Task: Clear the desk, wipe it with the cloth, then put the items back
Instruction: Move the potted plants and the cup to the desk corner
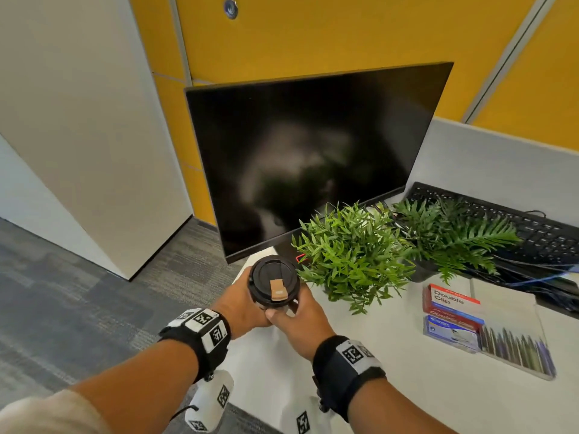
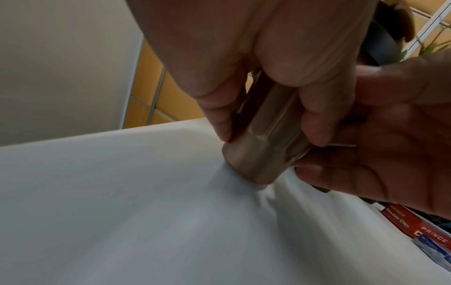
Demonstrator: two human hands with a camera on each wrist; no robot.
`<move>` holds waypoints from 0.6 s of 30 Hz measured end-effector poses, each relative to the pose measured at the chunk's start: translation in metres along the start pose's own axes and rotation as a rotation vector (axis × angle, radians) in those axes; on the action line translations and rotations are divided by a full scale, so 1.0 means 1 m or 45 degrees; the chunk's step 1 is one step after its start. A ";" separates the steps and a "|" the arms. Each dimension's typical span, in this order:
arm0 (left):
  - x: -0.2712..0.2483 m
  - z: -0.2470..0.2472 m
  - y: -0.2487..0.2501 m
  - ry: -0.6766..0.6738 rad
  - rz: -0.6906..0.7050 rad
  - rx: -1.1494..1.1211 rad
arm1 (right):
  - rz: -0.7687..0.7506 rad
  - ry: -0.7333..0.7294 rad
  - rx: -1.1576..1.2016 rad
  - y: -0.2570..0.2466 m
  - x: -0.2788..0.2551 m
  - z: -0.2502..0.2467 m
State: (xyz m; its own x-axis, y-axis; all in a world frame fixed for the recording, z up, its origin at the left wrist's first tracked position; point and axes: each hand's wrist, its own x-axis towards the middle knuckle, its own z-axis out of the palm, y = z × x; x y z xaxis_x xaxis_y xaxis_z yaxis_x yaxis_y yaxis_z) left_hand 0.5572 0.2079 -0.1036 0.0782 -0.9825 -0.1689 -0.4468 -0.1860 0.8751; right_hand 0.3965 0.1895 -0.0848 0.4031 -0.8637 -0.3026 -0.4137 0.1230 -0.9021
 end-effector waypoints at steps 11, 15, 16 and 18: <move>0.002 0.000 0.005 -0.016 -0.321 0.350 | -0.001 0.034 -0.151 0.002 0.000 -0.005; -0.026 0.000 0.035 -0.313 -0.529 0.853 | 0.063 0.014 -0.265 0.010 -0.027 -0.028; -0.035 0.000 0.044 -0.393 -0.509 0.931 | 0.078 0.011 -0.253 0.013 -0.036 -0.037; -0.050 0.009 0.068 -0.526 -0.394 0.997 | 0.074 0.010 -0.218 0.018 -0.060 -0.061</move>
State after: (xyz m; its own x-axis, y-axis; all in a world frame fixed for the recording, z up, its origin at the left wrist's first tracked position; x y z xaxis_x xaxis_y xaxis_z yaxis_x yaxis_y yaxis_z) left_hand 0.5147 0.2446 -0.0396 0.0384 -0.7819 -0.6222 -0.9435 -0.2335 0.2351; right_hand 0.3152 0.2137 -0.0639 0.3684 -0.8612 -0.3500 -0.5694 0.0885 -0.8173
